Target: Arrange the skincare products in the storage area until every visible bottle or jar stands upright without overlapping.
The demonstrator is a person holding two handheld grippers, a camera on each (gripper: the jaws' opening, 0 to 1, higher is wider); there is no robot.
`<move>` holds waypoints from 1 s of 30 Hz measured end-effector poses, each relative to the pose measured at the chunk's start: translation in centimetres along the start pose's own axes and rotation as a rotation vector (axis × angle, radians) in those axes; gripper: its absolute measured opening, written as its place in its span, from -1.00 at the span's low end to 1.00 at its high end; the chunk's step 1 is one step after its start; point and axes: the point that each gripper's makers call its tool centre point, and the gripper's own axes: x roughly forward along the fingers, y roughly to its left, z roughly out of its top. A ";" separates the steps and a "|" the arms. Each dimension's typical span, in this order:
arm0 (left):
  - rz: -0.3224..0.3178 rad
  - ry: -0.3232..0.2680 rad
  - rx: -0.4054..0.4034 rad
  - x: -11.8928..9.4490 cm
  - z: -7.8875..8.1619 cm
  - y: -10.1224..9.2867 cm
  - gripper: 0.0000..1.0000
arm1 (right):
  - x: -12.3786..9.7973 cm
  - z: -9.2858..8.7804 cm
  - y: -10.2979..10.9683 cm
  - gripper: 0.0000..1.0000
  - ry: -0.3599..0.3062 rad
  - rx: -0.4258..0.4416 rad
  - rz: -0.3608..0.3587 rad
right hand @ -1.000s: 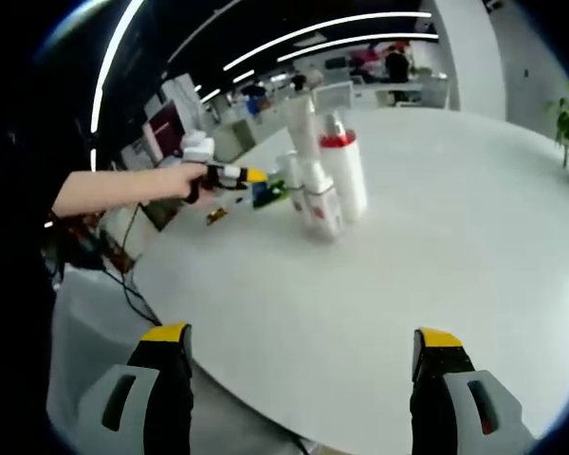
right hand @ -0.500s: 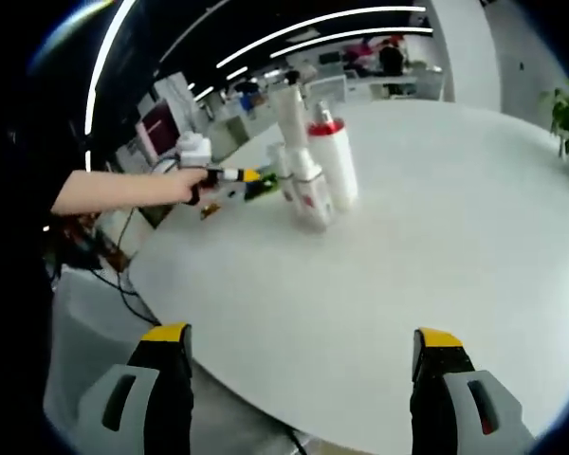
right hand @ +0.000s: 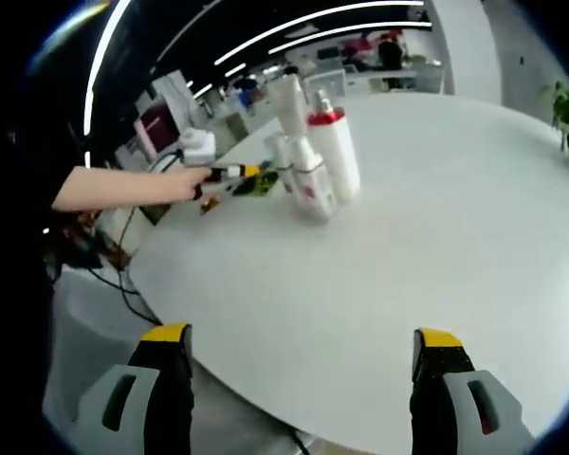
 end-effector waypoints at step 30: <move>-0.225 -0.035 -0.177 -8.7 2.4 -2.0 -0.99 | 0.0 3.2 6.1 0.95 -0.095 -0.057 0.140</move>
